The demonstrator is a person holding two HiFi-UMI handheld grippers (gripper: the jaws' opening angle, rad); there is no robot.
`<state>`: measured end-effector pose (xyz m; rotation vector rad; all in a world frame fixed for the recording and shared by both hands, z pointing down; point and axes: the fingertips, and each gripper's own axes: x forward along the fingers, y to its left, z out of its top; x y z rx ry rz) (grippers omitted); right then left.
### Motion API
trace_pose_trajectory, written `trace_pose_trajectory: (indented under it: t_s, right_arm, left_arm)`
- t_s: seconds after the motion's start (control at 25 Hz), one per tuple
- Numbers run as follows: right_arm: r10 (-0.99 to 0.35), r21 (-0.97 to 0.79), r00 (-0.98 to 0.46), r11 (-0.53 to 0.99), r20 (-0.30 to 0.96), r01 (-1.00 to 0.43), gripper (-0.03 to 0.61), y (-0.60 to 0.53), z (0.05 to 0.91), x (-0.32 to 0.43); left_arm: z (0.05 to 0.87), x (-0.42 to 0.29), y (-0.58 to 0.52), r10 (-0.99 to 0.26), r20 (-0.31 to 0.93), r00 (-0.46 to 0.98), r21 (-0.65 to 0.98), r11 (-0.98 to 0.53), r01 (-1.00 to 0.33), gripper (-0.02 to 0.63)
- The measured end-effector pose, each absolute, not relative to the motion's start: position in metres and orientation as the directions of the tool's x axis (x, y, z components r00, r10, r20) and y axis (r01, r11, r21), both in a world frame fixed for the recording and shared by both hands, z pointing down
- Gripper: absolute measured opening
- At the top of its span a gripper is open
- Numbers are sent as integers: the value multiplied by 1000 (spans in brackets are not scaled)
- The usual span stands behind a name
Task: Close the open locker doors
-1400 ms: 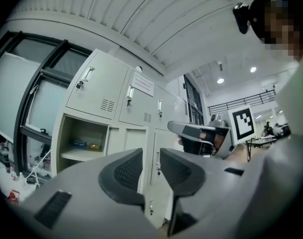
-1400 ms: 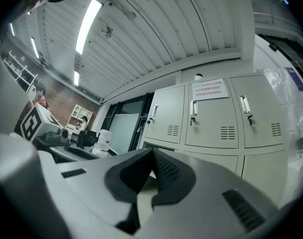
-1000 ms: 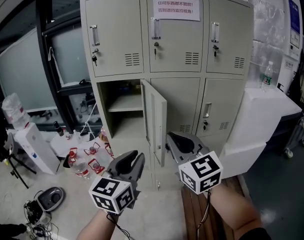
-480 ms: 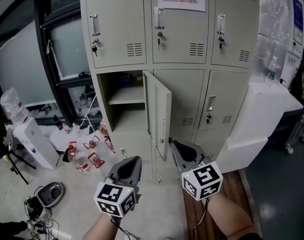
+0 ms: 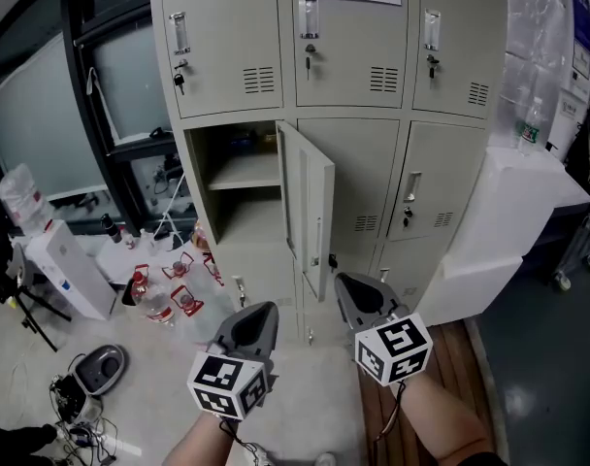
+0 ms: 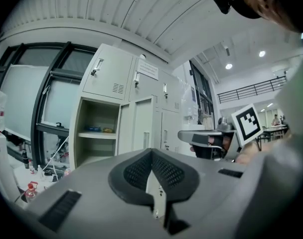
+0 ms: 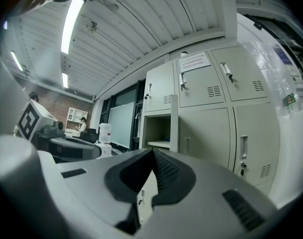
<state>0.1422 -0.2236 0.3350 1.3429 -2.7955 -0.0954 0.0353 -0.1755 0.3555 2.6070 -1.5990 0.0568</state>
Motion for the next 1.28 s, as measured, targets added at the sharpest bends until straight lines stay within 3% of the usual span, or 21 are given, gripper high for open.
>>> trace_pose_trajectory:
  t_s: [0.8,1.04,1.28]
  right_arm:
    - [-762,17,-647,648,8,-762,2,-224,359,150]
    - [-744,-12,-669,669,5,-744,82,-231,362,153]
    - [-743,-35,-669,669,-2,-743,108,-237,363,159]
  left_arm:
    - [377,72,-173,-888,103,449,35,-447,-894,5]
    - [380,80,-178,-889,110,444,41,-442,-896,6]
    - [377,81,-178,-894,100,436,33,-435,-900,6]
